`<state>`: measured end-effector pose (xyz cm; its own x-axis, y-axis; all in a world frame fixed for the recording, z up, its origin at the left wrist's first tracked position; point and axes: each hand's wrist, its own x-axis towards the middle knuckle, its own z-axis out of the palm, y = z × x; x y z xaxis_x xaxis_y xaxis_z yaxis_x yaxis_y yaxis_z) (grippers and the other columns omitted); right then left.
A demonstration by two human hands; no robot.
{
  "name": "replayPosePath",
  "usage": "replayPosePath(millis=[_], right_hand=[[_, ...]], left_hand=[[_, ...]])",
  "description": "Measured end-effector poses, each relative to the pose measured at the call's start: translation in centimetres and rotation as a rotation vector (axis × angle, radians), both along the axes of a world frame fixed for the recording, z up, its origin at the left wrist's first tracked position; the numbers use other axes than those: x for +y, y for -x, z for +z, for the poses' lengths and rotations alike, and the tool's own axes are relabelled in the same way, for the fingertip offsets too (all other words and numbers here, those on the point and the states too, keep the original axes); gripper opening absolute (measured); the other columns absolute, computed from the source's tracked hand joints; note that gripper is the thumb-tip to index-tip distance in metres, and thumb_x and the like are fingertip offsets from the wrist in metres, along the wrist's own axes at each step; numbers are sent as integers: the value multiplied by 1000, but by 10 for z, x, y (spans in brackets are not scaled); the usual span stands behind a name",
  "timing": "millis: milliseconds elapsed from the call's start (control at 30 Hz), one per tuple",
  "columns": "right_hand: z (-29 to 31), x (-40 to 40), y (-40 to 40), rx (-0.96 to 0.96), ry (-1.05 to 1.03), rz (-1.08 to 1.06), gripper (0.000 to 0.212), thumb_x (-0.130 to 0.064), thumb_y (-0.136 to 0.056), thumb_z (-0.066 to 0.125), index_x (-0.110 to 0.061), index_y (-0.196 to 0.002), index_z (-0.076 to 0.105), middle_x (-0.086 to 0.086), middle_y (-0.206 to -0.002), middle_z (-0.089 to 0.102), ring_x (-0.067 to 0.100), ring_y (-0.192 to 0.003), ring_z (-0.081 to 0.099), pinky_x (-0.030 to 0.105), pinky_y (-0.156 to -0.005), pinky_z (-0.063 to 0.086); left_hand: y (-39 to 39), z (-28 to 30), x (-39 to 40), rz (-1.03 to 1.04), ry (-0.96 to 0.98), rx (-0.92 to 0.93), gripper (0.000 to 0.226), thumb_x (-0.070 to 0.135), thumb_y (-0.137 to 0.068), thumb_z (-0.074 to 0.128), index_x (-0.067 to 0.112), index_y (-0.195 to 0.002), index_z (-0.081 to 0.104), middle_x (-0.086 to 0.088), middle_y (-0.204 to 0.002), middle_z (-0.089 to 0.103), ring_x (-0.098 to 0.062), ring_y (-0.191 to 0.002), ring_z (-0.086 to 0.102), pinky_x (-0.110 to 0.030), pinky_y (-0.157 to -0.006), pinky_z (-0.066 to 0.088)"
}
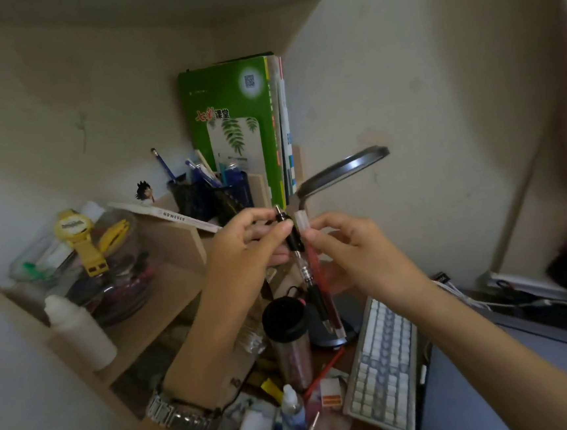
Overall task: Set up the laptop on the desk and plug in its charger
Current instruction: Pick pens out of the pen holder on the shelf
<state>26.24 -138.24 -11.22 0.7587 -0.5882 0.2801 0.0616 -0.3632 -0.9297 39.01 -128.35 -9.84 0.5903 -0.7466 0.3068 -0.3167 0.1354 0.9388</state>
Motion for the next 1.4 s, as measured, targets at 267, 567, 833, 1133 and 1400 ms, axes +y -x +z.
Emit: replayPosePath(millis=[267,567,833,1133,1400], right_hand=[[-47,-2,65,206,-82,-36,11,-22,-90,58,-20,-95,66,11,-79,72,24,-60,70,36,-52,59],[-75,-9,137,307,-148,-102,22,-9,-79,70,-20,-97,63,17,-84,72,29,-67,72,41,-57,61],[-92,-9,218,292,-308,-322,21,-8,-80,69,-14,-98,63,11,-76,68,14,-57,67,22,-47,53],[-171,34,315,321,-574,-689,19,-9,-79,70,-22,-92,64,12,-79,73,28,-67,70,40,-60,59],[-267,102,340,576,-630,-945,27,-14,-79,71,-20,-104,60,0,-85,68,12,-63,68,21,-49,54]], left_hand=[[59,-61,-12,-44,-136,196,15,19,-80,68,23,-94,62,-3,-78,72,-12,-68,71,-17,-55,54],[123,-95,-31,-167,-189,248,17,19,-80,68,34,-83,60,14,-74,73,-9,-68,71,-13,-52,51],[170,-112,-56,-402,-342,124,16,24,-85,60,20,-101,63,0,-89,68,0,-66,67,-13,-52,52],[175,-197,-42,-595,-651,-578,7,38,-82,63,33,-86,65,15,-78,66,-2,-76,61,-24,-66,48],[175,-257,-39,-802,-783,-675,3,36,-82,63,36,-79,61,20,-71,60,-1,-70,58,-28,-63,48]])
